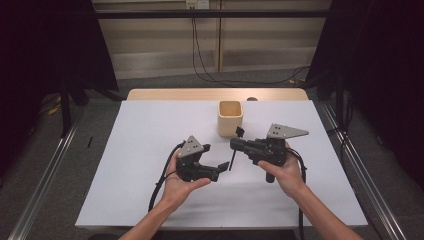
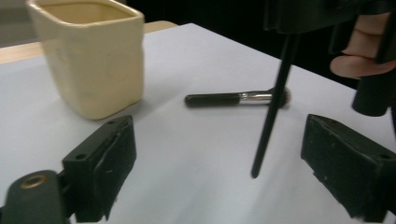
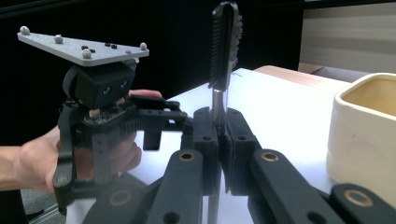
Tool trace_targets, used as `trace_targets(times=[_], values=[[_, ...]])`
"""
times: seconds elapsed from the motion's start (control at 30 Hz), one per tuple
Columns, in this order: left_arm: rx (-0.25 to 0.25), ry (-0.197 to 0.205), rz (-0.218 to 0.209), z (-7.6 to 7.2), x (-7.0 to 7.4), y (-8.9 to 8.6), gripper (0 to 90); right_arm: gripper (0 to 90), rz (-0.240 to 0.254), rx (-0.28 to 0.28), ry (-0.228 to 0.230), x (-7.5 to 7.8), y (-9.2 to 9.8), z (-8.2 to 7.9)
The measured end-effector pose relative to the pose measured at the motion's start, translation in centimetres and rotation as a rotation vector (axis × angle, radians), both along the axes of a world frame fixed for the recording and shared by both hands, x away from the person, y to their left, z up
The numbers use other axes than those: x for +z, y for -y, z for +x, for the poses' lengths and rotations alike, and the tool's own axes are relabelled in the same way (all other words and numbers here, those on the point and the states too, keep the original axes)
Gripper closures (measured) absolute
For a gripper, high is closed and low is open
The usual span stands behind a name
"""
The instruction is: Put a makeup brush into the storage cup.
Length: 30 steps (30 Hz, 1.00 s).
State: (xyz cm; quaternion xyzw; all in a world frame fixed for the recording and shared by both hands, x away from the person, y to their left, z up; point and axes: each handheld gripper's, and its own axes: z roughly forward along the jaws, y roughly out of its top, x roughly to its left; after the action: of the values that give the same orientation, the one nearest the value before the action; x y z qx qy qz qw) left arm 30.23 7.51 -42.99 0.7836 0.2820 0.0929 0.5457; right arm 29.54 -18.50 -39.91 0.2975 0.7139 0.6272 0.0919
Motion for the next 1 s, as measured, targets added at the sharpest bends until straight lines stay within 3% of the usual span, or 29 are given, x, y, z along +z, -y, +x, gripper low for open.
trace_targets(times=[0.1,0.17,0.23,0.33,0.43,0.6,0.7,0.9,1.0], values=[[-0.011,0.002,0.0,0.0,0.3,-0.7,5.4,85.9,-0.001,-0.01,0.004,0.1,0.4,-0.1],[-0.037,-0.013,-0.042,0.1,0.5,-1.3,5.3,85.9,-0.003,-0.018,0.004,0.1,0.7,-0.1],[-0.028,0.012,-0.059,0.1,0.8,-2.0,4.4,85.8,-0.009,-0.027,0.008,0.0,0.9,-0.2],[-0.002,0.008,-0.076,0.2,1.1,-2.9,4.4,85.8,-0.015,-0.037,-0.002,-0.4,1.2,-0.1],[0.018,0.026,-0.039,0.1,1.3,-3.9,4.6,85.8,-0.019,-0.046,-0.006,-0.5,1.4,0.0],[0.046,0.037,-0.047,-0.4,1.4,-5.7,4.6,85.8,-0.019,-0.056,0.011,-0.1,1.7,0.0],[0.067,0.055,-0.017,-0.8,1.3,-6.7,4.5,85.8,-0.026,-0.063,0.012,-0.1,2.0,0.0],[0.087,0.059,-0.051,-1.7,1.2,-8.3,3.4,85.8,-0.037,-0.081,0.014,0.1,2.6,0.3],[0.104,0.07,-0.043,-2.0,1.1,-9.0,3.4,85.7,-0.031,-0.096,0.012,0.2,2.9,0.6]])
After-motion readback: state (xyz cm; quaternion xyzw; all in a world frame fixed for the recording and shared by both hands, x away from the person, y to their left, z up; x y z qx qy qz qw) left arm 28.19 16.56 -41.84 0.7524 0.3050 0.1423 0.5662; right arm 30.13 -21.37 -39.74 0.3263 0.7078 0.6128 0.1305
